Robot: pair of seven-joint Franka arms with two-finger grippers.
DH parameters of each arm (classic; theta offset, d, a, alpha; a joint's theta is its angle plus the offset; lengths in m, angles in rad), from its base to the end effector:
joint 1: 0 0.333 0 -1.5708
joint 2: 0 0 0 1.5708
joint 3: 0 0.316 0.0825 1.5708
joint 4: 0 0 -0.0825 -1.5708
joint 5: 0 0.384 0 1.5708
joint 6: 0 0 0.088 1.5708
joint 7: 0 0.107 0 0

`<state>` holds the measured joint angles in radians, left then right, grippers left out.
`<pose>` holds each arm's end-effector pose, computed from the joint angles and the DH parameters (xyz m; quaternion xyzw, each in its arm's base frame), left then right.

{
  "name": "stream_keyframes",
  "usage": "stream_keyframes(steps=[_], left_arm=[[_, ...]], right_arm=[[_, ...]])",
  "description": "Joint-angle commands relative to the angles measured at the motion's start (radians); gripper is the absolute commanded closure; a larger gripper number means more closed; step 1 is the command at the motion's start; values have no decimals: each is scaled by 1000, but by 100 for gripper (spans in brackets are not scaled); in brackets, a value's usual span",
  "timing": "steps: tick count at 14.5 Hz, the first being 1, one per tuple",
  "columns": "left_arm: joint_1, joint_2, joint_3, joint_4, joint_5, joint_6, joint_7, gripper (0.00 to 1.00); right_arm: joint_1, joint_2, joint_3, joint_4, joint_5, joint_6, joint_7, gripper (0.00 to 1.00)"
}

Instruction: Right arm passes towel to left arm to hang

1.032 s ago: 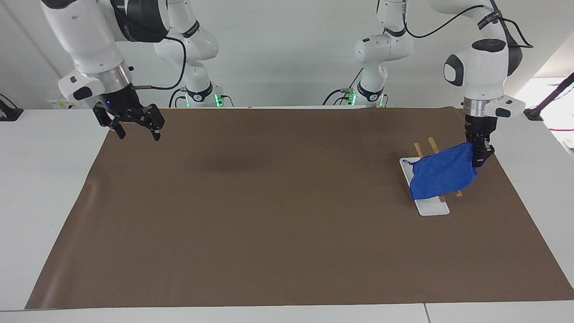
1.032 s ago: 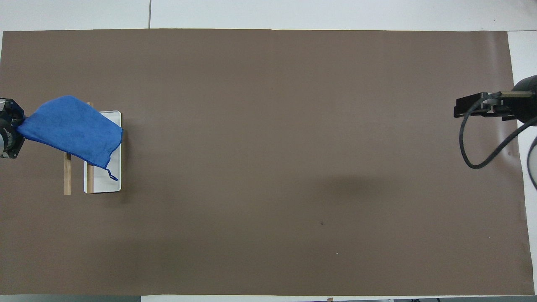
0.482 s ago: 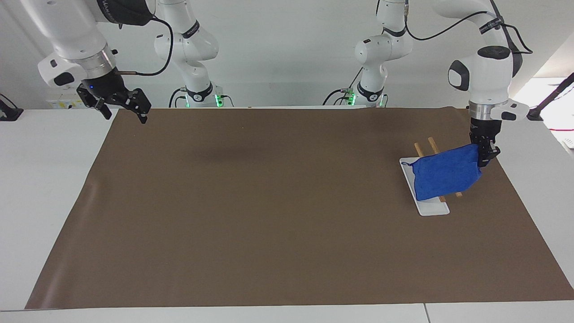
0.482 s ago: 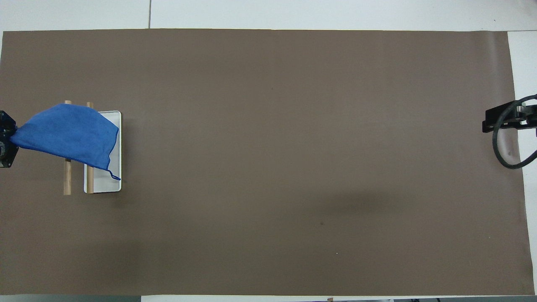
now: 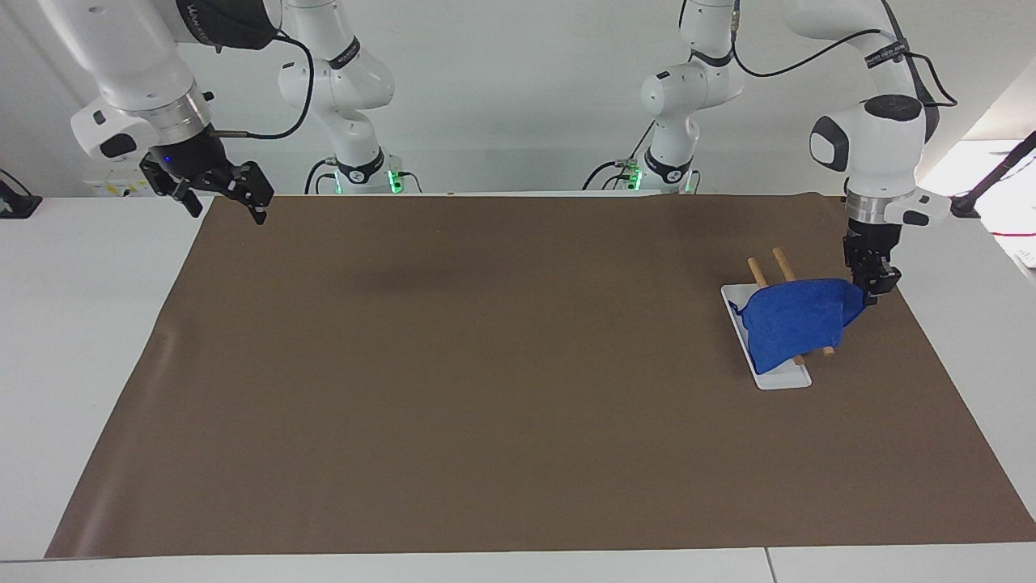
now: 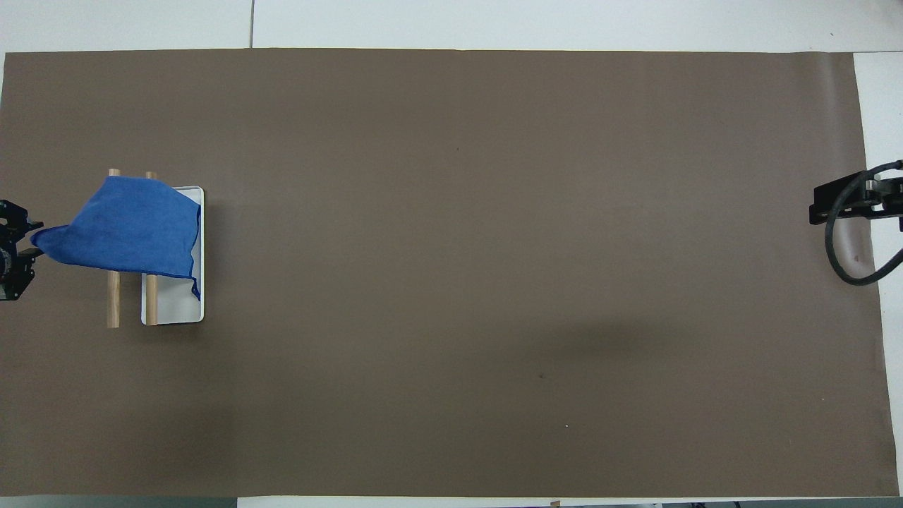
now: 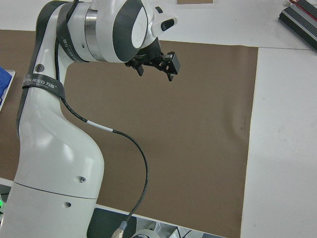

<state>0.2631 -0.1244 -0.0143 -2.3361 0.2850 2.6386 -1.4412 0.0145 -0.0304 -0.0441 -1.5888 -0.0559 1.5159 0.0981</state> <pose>0.5092 0.1219 0.4315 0.7223 0.6524 0.2263 0.0398 0.5388 -0.0226 0.6281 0.9973 -0.0647 -0.0203 0.0280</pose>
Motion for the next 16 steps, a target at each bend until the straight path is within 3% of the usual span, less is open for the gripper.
stream_keyframes(steps=[1,4,13,16], left_arm=[[13,54,-7,102,8,-32,-7,0],[-4,92,-13,249,5,-188,5,0],[-217,150,-18,415,5,-220,105,0],[-268,157,-18,464,-16,-224,244,0]], right_arm=[[-10,-19,9,-20,-1,3,-15,0],[-10,-17,9,-13,2,-9,40,0],[-7,-14,10,-13,33,0,42,0],[-7,-14,10,-13,34,3,40,0]])
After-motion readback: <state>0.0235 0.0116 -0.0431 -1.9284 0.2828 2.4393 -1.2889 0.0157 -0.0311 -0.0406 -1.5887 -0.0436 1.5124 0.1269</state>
